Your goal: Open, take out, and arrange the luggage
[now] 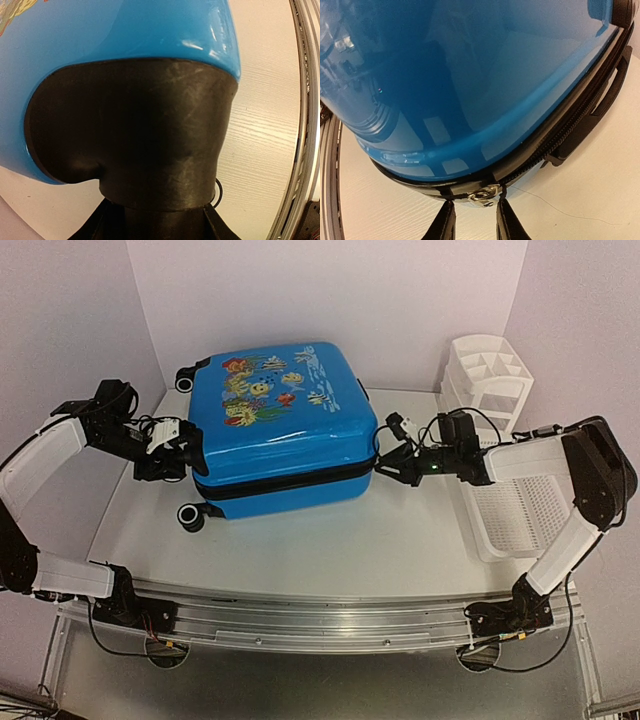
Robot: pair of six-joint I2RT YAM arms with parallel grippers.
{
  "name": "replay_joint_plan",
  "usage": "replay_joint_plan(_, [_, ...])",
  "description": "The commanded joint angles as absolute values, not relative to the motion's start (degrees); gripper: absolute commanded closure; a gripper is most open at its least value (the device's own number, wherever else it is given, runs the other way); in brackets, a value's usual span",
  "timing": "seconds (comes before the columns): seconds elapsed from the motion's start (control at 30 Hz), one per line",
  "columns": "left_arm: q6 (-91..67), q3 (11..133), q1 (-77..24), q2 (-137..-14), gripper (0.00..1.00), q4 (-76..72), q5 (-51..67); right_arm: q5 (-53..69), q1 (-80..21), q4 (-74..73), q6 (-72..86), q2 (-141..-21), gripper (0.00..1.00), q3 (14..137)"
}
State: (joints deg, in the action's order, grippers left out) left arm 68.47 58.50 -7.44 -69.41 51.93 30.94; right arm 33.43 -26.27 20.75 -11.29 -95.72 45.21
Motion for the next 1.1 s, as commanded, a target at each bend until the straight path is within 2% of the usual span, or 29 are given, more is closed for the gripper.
replay_joint_plan(0.0, [66.2, 59.8, -7.4, -68.9, 1.00, 46.5, 33.2, 36.6, -26.5, 32.0, -10.3, -93.1, 0.74, 46.4])
replay_joint_plan(0.3, [66.6, 59.6, -7.4, -69.1, 1.00, 46.0, 32.5, 51.0, -23.7, 32.7, -8.7, -97.0, 0.75, 49.2])
replay_joint_plan(0.5, [68.1, 59.9, -7.4, -69.5, 1.00, 47.1, 29.5, 53.7, -22.7, 33.0, -9.4, -98.2, 0.74, 48.2])
replay_joint_plan(0.73, [68.5, 62.3, -7.4, -71.0, 1.00, 48.4, 28.5, 53.4, -21.7, 33.1, -8.2, -101.9, 0.63, 48.6])
replay_joint_plan(0.87, [68.3, 63.7, -7.3, -71.5, 1.00, 48.9, 28.2, 54.0, -21.7, 33.1, -7.1, -103.2, 0.61, 49.3])
replay_joint_plan(0.97, [68.1, 63.8, -7.3, -71.6, 1.00, 49.0, 28.0, 53.7, -21.7, 33.0, -7.2, -103.2, 0.64, 48.7])
replay_joint_plan(1.07, [67.9, 63.7, -7.3, -71.5, 1.00, 49.0, 28.2, 54.8, -21.6, 33.0, -6.9, -103.5, 0.75, 48.7])
